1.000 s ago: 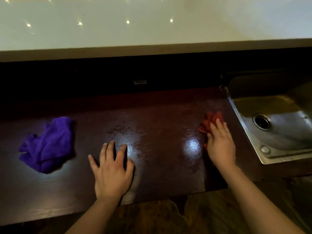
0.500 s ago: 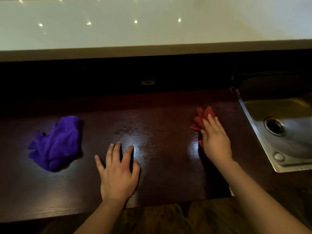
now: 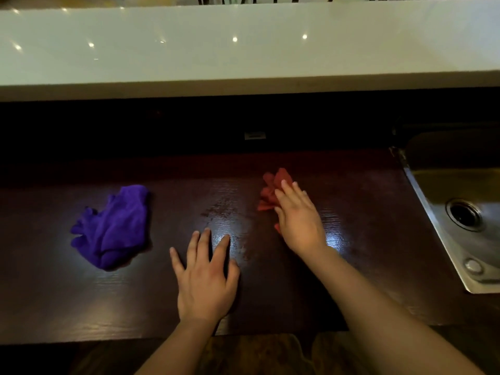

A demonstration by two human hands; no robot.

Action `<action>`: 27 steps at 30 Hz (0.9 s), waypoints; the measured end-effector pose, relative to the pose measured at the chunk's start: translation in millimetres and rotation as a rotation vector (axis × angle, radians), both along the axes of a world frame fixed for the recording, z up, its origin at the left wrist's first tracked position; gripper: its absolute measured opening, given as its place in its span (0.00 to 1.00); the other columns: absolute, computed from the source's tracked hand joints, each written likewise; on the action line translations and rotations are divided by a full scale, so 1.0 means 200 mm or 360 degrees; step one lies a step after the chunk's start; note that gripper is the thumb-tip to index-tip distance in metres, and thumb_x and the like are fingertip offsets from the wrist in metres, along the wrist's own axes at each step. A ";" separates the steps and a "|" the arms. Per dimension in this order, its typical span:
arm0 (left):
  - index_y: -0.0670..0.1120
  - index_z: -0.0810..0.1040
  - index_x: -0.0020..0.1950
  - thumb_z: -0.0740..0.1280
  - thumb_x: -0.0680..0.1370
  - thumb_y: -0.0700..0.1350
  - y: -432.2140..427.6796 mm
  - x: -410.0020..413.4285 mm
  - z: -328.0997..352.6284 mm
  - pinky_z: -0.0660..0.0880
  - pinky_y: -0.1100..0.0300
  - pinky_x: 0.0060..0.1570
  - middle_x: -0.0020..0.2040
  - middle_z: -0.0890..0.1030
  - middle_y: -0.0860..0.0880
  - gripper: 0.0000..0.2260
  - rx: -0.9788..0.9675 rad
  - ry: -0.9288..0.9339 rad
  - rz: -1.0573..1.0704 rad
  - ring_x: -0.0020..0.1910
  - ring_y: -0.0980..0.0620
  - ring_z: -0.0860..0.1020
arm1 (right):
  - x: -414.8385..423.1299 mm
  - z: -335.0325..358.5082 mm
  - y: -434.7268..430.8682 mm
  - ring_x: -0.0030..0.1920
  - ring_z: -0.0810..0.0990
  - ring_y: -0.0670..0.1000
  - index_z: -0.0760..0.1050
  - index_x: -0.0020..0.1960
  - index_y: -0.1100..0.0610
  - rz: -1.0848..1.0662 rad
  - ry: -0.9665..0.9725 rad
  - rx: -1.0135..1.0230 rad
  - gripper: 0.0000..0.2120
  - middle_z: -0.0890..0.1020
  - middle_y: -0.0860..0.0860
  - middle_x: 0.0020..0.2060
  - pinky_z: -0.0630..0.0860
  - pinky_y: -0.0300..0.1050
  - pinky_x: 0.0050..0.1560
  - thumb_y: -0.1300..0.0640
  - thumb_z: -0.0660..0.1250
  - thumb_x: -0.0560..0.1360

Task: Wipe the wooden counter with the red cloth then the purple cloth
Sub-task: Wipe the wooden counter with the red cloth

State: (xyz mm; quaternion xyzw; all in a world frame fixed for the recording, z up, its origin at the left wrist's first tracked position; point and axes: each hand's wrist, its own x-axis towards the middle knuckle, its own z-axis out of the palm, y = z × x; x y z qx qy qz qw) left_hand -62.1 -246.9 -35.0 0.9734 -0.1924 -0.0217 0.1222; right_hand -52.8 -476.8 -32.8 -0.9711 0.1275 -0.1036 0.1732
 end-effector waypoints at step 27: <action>0.49 0.72 0.72 0.51 0.76 0.56 0.53 0.12 0.08 0.56 0.38 0.73 0.73 0.70 0.42 0.27 -0.0106 -0.0008 -0.0170 0.75 0.41 0.63 | -0.63 0.05 0.04 0.79 0.43 0.53 0.52 0.78 0.44 -0.0174 0.0386 -0.0054 0.33 0.48 0.45 0.79 0.53 0.53 0.77 0.34 0.54 0.77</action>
